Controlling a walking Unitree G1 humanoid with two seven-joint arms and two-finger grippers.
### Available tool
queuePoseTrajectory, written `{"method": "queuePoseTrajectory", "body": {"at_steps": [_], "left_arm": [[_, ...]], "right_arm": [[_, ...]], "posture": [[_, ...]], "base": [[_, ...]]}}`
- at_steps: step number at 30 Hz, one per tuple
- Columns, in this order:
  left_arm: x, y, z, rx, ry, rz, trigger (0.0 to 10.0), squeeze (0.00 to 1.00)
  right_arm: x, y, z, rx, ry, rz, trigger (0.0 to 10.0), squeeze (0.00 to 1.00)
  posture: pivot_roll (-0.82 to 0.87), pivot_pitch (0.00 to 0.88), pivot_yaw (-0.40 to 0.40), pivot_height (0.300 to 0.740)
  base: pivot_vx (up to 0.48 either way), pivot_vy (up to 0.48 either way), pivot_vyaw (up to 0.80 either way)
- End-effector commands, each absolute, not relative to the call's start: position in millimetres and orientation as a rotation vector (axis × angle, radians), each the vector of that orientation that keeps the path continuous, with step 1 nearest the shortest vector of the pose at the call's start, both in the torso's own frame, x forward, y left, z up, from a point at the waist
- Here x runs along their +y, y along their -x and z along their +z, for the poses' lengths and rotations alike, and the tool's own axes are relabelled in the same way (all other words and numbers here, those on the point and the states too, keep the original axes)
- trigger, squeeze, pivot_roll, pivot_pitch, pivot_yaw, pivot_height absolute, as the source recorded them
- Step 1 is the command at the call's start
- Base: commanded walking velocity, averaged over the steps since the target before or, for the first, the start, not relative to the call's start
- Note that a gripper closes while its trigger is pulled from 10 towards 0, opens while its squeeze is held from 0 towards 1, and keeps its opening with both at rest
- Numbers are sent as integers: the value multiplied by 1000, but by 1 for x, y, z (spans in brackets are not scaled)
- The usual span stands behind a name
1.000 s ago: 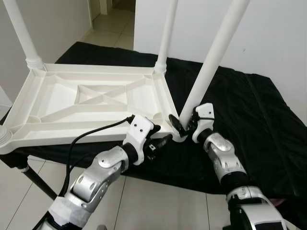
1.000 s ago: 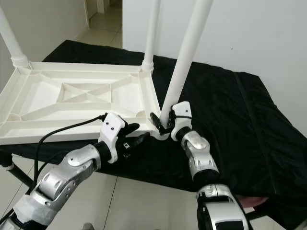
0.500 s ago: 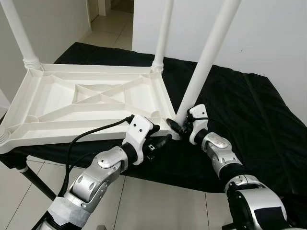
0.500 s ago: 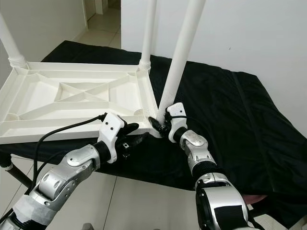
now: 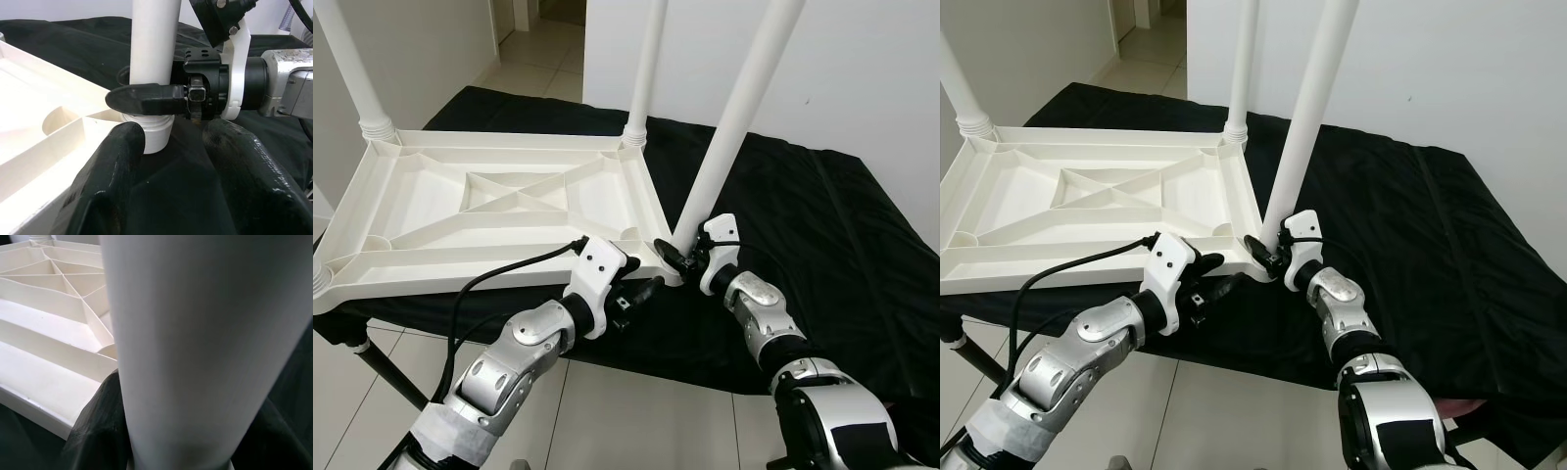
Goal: Building children table
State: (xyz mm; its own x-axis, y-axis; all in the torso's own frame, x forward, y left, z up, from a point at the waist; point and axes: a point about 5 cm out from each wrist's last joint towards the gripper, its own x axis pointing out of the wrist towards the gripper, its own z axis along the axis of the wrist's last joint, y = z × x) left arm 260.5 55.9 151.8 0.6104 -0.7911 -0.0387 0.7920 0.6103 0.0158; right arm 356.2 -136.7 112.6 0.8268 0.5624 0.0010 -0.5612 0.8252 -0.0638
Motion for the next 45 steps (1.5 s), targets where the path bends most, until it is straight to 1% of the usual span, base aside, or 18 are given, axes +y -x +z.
{"method": "queuePoseTrajectory", "body": {"at_steps": [1,5,7,11,12,14,17,21,25,27,30,34,35,36,37,45], "left_arm": [[51,-254,147,42,-43,-1048,10000,0],[51,-255,145,45,-42,-1044,10000,0],[51,-255,143,49,-43,-1041,10000,0],[51,-254,142,53,-38,-1045,10000,0],[50,-254,142,54,-39,-1048,10000,0],[50,-254,142,54,-40,-1050,10000,0],[49,-254,142,53,-42,-1054,10000,0],[49,-258,145,32,-48,-1032,10000,0],[50,-259,146,24,-48,-1020,10000,0],[50,-259,146,24,-48,-1020,10000,0],[53,-261,146,17,-59,-1003,10000,0],[54,-262,147,15,-61,-1000,10000,0],[54,-262,147,15,-61,-1000,10000,0],[54,-262,147,15,-61,-1001,10000,0],[54,-262,147,15,-61,-1001,10000,0],[51,-261,146,12,-60,-1007,10000,0]], "right_arm": [[-139,-349,95,49,77,544,10000,0],[-140,-348,92,51,62,471,10000,0],[-138,-345,90,47,32,405,10000,0],[-132,-340,86,44,63,331,10000,0],[-132,-339,86,45,70,281,10000,0],[-132,-339,86,46,72,247,10000,0],[-131,-337,86,56,40,183,10000,0],[-129,-328,84,60,28,-13,10000,0],[-125,-323,80,85,52,-70,10000,0],[-125,-323,80,85,52,-70,10000,0],[-114,-320,82,74,46,-28,10000,0],[-114,-319,85,54,28,-16,10000,0],[-115,-319,87,48,29,-17,10000,125],[-116,-319,88,45,31,-19,10000,125],[-118,-319,89,42,23,-19,10000,1000],[-128,-320,98,9,11,31,10000,1000]], "posture": [[-11,0,-99,740],[-13,0,-99,740],[-15,0,-99,740],[-19,0,-96,740],[-22,0,-95,740],[-22,0,-95,740],[-21,0,-97,740],[-22,0,-98,740],[-14,0,-104,740],[-14,0,-104,740],[-7,0,-108,740],[-6,0,-109,740],[-6,0,-110,740],[-6,0,-110,740],[-9,0,-109,740],[-13,0,-110,740]], "base": [[0,0,0],[0,0,0],[0,0,0],[0,0,0],[0,0,0],[0,0,0],[0,0,0],[0,0,0],[0,0,0],[0,0,0],[0,0,0],[0,0,0],[0,0,0],[0,0,0],[0,0,0],[0,0,0]]}}
